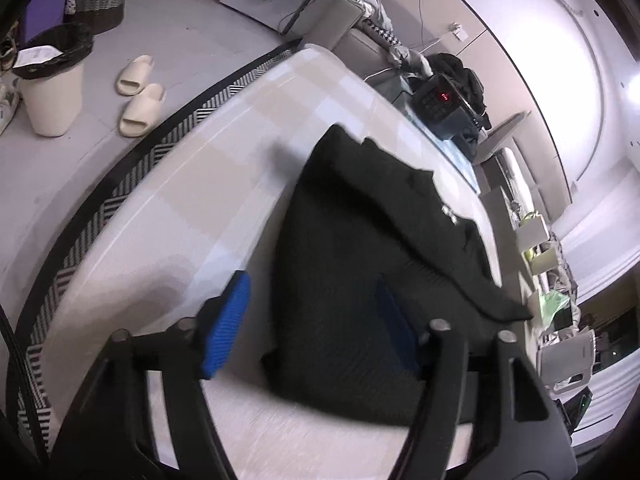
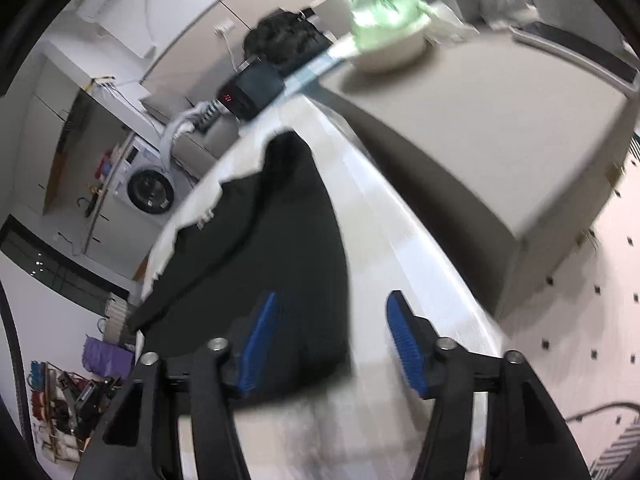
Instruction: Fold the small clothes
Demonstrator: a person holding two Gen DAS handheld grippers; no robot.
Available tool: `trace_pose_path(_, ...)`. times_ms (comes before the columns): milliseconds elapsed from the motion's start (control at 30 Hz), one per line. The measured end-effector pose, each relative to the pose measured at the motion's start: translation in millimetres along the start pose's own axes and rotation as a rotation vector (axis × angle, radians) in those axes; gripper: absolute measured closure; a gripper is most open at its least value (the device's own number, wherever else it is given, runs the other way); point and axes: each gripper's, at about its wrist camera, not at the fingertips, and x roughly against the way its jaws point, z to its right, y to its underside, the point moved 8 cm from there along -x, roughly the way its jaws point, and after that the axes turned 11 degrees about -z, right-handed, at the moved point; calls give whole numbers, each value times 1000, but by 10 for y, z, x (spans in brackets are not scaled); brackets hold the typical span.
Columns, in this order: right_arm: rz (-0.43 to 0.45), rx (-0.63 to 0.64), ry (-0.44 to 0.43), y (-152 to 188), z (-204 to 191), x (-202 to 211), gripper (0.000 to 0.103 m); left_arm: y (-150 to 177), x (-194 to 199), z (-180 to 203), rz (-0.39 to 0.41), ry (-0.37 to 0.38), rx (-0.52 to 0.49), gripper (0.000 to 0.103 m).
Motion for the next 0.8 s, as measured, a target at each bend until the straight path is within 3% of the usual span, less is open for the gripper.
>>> trace_pose_path(33, 6, -3, -25, -62, -57, -11, 41, -82, -24, 48, 5, 0, 1, 26)
trace_pose_path(233, -29, 11, -112, -412, -358, -358, 39, -611, -351, 301, -5, -8, -2, 25)
trace_pose_path(467, -59, 11, -117, -748, -546, -713, 39, -1051, -655, 419, 7, -7, 11, 25)
trace_pose_path(567, -48, 8, -104, -948, -614, -859, 39, -1187, -761, 497, 14, 3, -2, 31)
trace_pose_path(667, -37, -7, -102, -1161, -612, -979, 39, -1298, -860, 533, -4, 7, 3, 42)
trace_pose_path(700, -34, -15, -94, -1211, -583, -1007, 39, -1307, -887, 540, -7, 6, 7, 50)
trace_pose_path(733, -28, -23, -94, -1269, -571, -1042, 39, -1338, -919, 536, -12, 8, 15, 66)
trace_pose_path(767, -25, -33, -88, -1338, -551, -1092, 39, -1363, -949, 531, -18, 7, 21, 75)
trace_pose_path(800, -23, -48, -76, -1394, -514, -1128, 46, -1379, -971, 534, -21, 14, 21, 90)
